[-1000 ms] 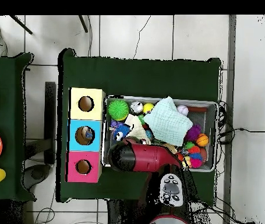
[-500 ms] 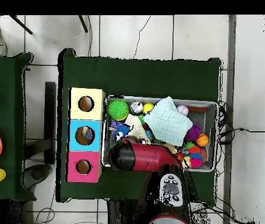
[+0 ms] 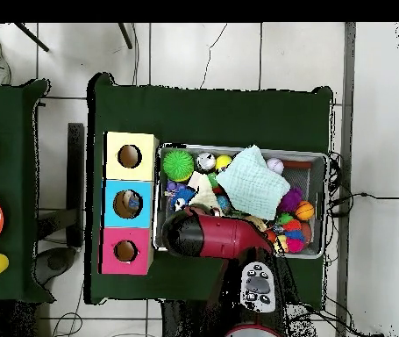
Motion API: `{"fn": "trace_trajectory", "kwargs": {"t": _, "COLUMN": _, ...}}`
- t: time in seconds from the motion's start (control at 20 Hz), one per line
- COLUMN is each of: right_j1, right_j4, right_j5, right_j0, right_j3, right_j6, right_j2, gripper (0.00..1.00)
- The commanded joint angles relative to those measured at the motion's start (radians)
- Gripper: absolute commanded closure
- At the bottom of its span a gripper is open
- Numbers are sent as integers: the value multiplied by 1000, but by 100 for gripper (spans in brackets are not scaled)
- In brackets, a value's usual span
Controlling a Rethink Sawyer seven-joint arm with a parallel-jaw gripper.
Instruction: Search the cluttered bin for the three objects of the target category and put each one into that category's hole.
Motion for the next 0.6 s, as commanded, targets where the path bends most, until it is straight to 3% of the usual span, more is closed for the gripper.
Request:
{"fn": "trace_trajectory", "kwargs": {"t": 0.05, "right_j1": 9, "right_j4": 34, "right_j5": -61, "right_j0": -31, "right_j3": 23, "right_j6": 189, "right_j2": 55, "gripper": 0}}
{"fn": "trace_trajectory", "kwargs": {"t": 0.4, "right_j1": 6, "right_j4": 51, "right_j5": -23, "right_j0": -62, "right_j3": 38, "right_j6": 178, "right_j2": 93, "gripper": 0}}
{"fn": "trace_trajectory", "kwargs": {"t": 0.6, "right_j1": -75, "right_j4": 90, "right_j5": 90, "right_j0": -52, "right_j3": 42, "right_j6": 176, "right_j2": 98, "gripper": 0}}
